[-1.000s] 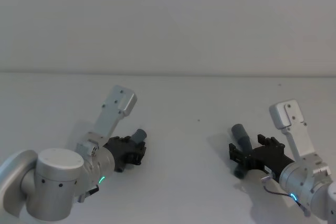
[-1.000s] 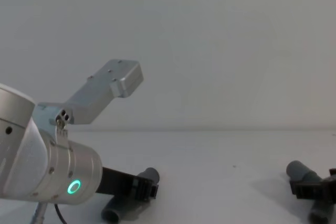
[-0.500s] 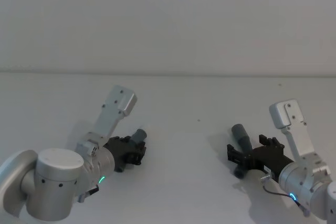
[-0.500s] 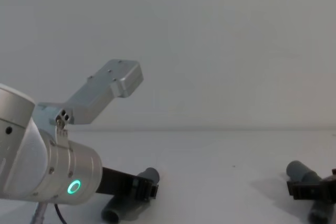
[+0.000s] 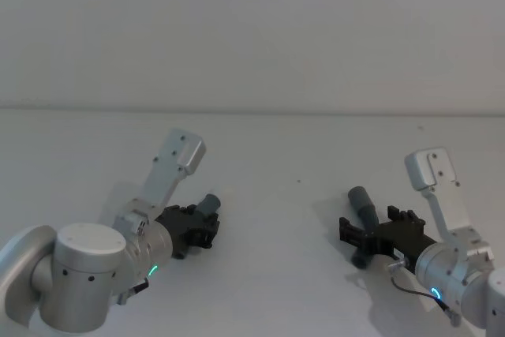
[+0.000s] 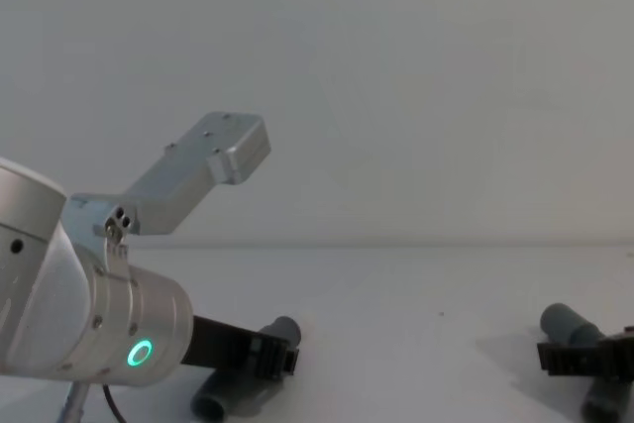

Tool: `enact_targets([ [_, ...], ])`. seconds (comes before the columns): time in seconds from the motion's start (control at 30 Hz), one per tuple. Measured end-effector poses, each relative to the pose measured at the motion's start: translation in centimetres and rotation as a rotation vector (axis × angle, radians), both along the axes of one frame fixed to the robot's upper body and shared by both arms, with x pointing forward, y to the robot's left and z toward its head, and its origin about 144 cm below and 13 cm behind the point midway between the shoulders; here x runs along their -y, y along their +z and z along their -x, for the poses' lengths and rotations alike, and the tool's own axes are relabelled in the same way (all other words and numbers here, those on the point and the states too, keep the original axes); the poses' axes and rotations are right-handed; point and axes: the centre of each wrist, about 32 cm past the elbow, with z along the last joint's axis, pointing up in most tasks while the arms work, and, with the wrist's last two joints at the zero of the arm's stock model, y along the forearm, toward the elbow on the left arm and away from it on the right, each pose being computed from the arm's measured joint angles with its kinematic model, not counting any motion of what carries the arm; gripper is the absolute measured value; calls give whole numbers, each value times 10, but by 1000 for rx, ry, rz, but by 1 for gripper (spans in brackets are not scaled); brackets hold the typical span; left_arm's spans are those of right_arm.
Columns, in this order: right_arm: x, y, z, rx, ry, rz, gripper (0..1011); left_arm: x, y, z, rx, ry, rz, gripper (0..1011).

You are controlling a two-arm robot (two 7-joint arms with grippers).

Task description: Use both hands to pick up one end of the pipe from the table, align the ends, and insert them.

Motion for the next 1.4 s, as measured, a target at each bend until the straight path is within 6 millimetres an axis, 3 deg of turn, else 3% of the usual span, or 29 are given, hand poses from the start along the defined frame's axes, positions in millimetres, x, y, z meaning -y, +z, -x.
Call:
enact_targets([
  [0.77, -5, 1, -4, -34, -24, -8, 996, 0, 0, 0, 0, 0, 0, 370],
  [0.97, -5, 0, -4, -37, -27, -7, 881, 0, 0, 0, 0, 0, 0, 370],
  [1.4, -6, 0, -5, -39, -30, -6, 463, 0, 0, 0, 0, 0, 0, 370],
])
